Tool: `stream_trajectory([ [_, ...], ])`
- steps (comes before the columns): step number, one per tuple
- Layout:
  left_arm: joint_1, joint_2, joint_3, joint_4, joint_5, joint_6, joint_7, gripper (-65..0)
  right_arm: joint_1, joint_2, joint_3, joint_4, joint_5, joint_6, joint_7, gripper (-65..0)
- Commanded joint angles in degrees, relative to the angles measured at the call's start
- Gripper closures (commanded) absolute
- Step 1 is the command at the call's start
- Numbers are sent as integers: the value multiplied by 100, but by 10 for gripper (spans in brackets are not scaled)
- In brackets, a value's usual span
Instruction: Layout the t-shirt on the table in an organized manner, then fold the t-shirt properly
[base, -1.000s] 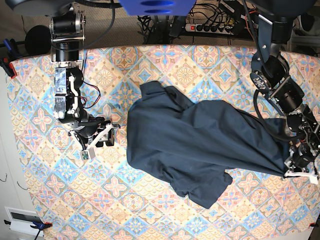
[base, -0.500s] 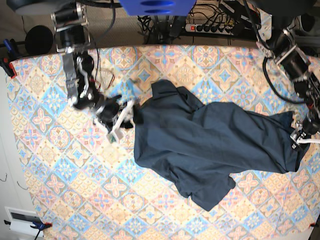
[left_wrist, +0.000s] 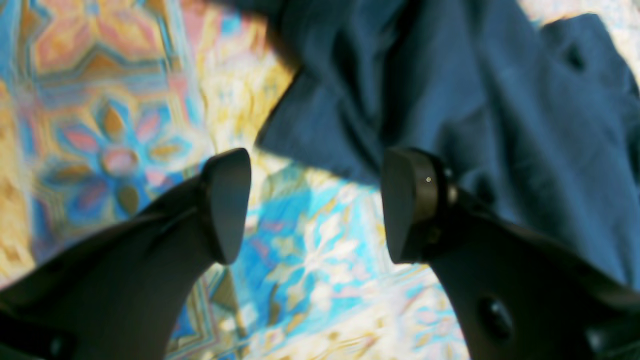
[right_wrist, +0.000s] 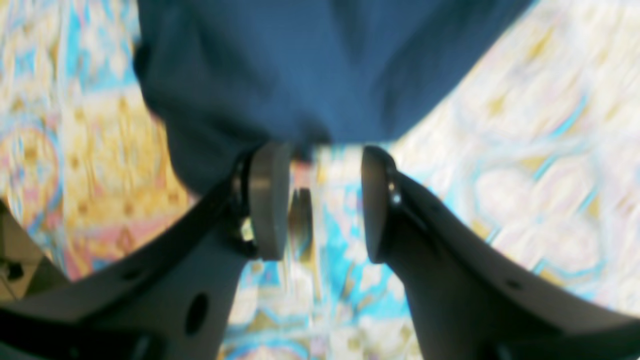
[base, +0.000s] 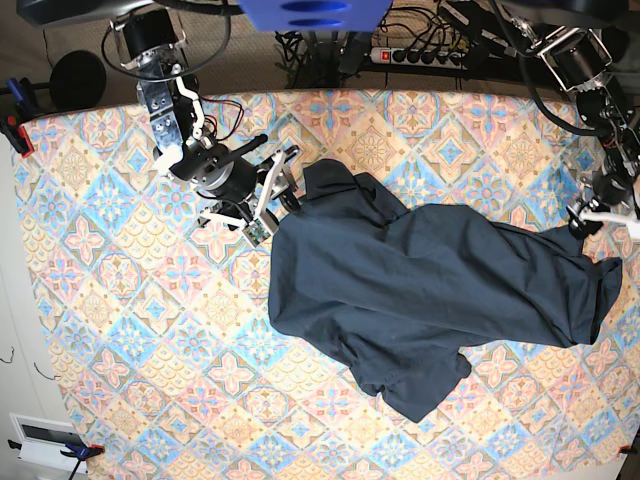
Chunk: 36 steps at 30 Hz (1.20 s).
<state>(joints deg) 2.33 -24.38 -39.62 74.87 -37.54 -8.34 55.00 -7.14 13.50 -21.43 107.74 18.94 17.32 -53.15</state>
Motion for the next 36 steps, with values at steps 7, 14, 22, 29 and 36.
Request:
stream_trajectory([
  [7, -677, -107, 19, -1144, -31, 12, -573, -402, -47, 17, 20, 105, 80, 4, 106, -232],
  [14, -1292, -81, 300, -1883, -39, -23, -722, -326, -196, 17, 46, 105, 80, 4, 106, -232],
  [22, -483, -72, 581, 254, -1077, -32, 588, 0, -161, 17, 82, 105, 62, 4, 123, -232],
  [29, 1741, -107, 28, 2988, -1560, -32, 807, 0, -170, 17, 266, 105, 62, 4, 123, -232],
  [36, 2813, -81, -60, 3023, -1121, -32, 781, 0, -170, 17, 266, 96, 62, 4, 123, -232],
])
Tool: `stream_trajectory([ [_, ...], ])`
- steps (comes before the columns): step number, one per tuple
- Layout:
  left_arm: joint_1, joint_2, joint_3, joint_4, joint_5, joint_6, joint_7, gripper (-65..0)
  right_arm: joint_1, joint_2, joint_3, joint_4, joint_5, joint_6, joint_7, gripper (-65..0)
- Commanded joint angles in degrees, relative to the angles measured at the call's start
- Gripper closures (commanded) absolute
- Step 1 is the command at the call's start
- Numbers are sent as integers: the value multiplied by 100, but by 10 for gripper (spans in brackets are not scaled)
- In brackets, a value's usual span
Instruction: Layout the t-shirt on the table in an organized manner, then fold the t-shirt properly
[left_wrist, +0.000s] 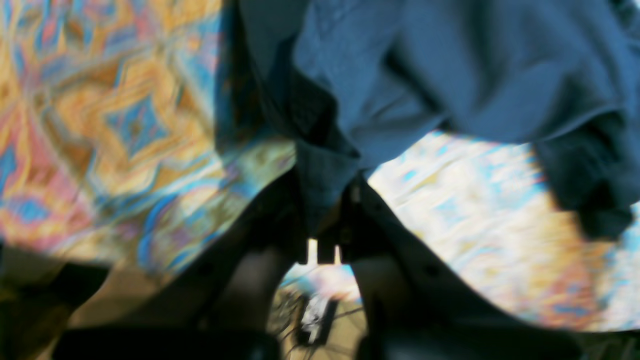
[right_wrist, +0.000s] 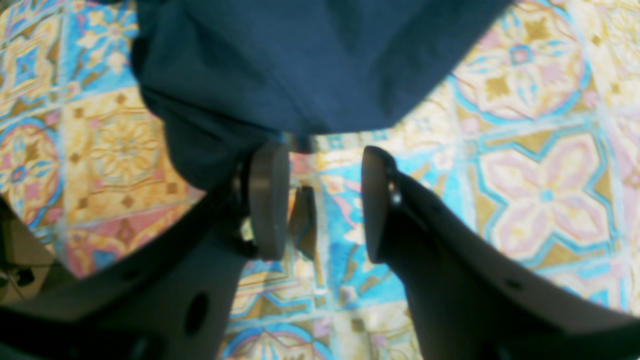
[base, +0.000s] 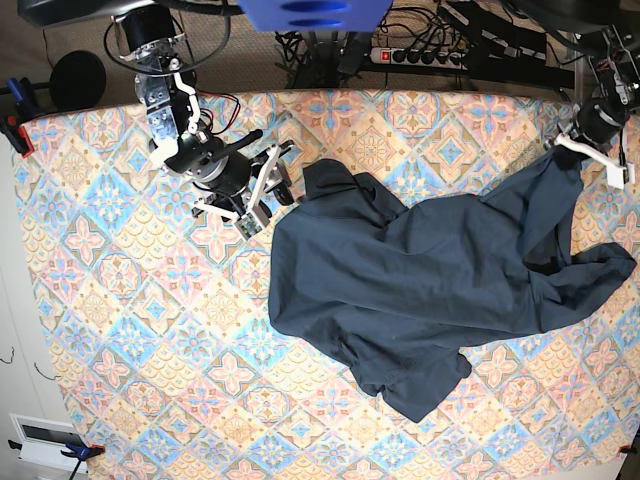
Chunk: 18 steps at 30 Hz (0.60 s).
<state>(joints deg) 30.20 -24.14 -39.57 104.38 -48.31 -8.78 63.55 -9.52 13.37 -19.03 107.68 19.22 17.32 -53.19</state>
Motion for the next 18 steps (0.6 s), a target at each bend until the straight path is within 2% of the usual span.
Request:
stream_trajectory([
  [1, 35, -105, -65, -51, 89, 12, -74, 0, 68, 30, 17, 103, 34, 4, 119, -232],
  [6, 194, -105, -74, -411, 493, 12, -30, 0, 68, 30, 17, 103, 34, 4, 119, -232],
  [9, 475, -157, 6, -376, 440, 12, -12, 0, 68, 30, 17, 103, 34, 4, 119, -232],
  [12, 624, -395, 340, -139, 431, 12, 234, 0, 68, 30, 17, 111, 43, 4, 119, -232],
  [14, 624, -386, 375, 19, 423, 12, 498, -48, 68, 30, 17, 111, 43, 4, 119, -232],
  [16, 624, -386, 375, 134, 405, 12, 595, -103, 68, 30, 8, 111, 43, 4, 110, -232],
  [18, 695, -386, 366, 160, 291, 12, 612, -131, 68, 30, -1, 111, 43, 4, 110, -232],
])
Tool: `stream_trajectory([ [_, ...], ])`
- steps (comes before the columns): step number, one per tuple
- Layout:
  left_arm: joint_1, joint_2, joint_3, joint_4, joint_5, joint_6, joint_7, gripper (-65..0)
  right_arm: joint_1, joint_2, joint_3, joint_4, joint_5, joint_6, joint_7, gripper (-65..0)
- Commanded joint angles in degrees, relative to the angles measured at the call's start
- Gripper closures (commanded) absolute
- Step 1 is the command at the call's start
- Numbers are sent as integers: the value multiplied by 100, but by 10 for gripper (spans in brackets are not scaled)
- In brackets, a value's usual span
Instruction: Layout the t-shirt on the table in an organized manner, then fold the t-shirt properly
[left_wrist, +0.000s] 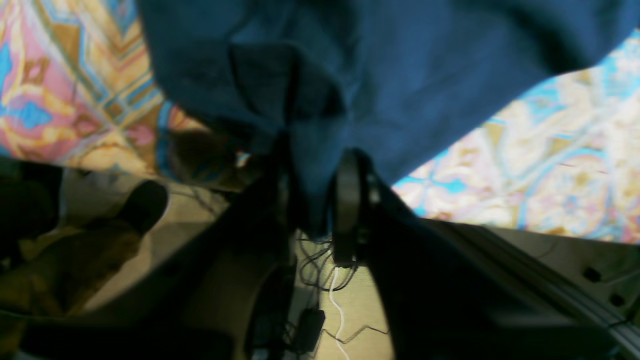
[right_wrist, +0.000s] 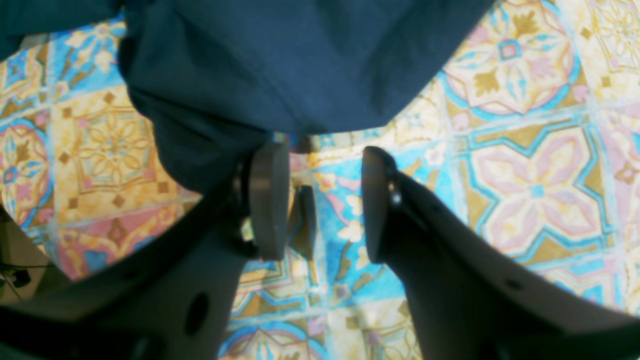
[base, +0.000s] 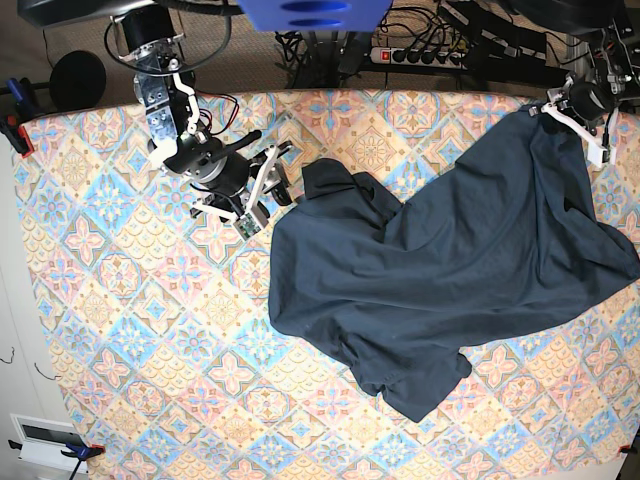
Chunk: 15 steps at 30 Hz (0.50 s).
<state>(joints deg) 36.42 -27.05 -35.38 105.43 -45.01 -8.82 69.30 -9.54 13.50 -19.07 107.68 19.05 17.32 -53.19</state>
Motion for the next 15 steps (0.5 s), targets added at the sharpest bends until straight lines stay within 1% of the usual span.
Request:
stream_trajectory([
  [1, 151, -95, -54, 55, -118, 16, 11, -136, 71, 17, 4, 111, 60, 4, 110, -232],
  [5, 309, -122, -45, 55, -655, 16, 46, -142, 62, 17, 21, 111, 60, 4, 110, -232],
  [8, 582, -130, -45, 73, -1024, 16, 46, -142, 62, 17, 21, 111, 69, 4, 110, -232],
  [15, 1144, -130, -54, 627, -1094, 7, 37, -142, 71, 17, 30, 111, 69, 4, 110, -232],
])
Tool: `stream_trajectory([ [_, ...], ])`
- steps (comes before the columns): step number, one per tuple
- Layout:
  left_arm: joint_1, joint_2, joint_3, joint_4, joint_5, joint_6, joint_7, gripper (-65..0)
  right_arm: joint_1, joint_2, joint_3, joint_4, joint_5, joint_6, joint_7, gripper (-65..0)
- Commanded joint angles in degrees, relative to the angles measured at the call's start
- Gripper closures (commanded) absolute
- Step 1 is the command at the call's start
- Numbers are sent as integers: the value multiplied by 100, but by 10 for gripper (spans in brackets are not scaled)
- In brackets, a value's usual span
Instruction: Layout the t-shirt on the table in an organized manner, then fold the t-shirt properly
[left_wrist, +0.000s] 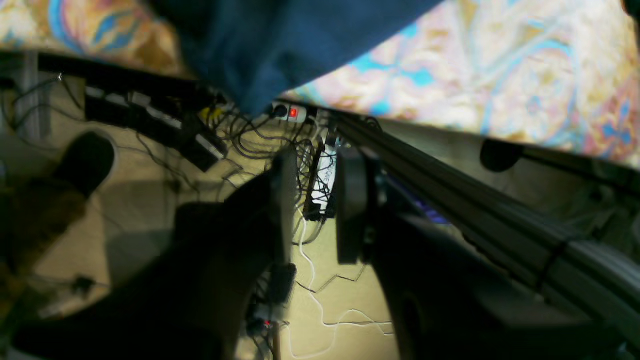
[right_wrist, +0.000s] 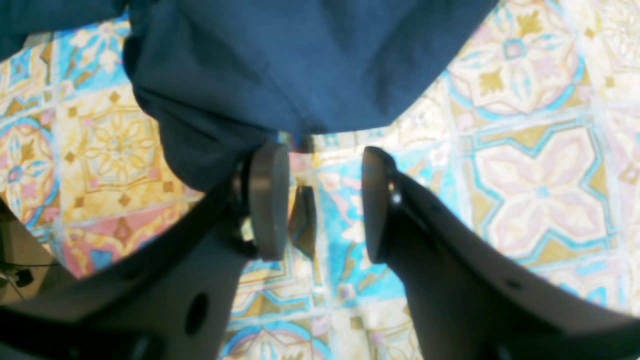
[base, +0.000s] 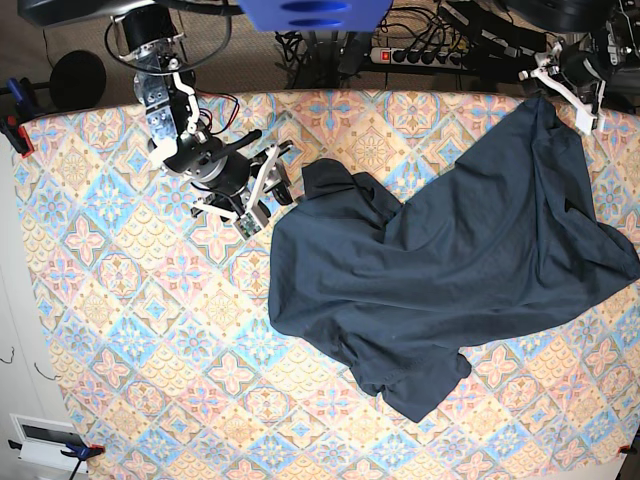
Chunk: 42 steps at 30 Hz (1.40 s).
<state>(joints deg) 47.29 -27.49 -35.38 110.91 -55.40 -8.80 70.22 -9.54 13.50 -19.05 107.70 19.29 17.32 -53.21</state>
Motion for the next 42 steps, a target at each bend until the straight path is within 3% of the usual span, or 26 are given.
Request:
stream_trajectory([
  [1, 155, -87, -115, 139, -65, 5, -98, -142, 71, 17, 28, 109, 45, 4, 112, -232],
  [7, -179, 309, -1091, 219, -56, 5, -46, -142, 71, 17, 19, 100, 45, 4, 112, -232],
  [20, -636, 450, -537, 157, -3, 49, -46, -148, 62, 17, 19, 109, 45, 4, 112, -232],
  [28, -601, 529, -537, 148, 595, 58, -72, -382, 53, 17, 19, 109, 45, 4, 121, -232],
  [42, -1067, 810, -537, -291, 770, 58, -81, -388, 44, 17, 10, 109, 45, 4, 121, -232],
])
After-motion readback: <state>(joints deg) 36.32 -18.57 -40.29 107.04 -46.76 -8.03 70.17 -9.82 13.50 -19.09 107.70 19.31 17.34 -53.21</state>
